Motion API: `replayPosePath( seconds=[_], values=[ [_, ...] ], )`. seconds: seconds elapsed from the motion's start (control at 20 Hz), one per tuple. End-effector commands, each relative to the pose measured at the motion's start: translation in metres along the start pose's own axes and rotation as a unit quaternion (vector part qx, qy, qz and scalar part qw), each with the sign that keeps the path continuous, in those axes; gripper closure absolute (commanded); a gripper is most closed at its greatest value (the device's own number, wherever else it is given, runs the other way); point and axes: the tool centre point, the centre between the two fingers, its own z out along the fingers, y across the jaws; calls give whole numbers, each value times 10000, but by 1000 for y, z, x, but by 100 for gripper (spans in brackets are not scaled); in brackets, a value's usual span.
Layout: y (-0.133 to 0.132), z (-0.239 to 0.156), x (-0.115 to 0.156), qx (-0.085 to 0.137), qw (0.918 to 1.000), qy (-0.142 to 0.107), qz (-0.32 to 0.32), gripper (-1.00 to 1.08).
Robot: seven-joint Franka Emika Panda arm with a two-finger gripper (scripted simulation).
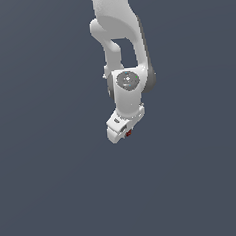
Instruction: Pick up the object and move it to a goal position.
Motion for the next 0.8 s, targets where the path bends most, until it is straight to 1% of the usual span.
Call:
replayPosePath(
  seconds=[0.0,0.35,0.75],
  values=[
    [10,-19,10,4,10000,3,-2,108],
    [39,-70,37,4,10000,3,-2,108],
    [67,-117,62,4,10000,3,-2,108]
  ],
)
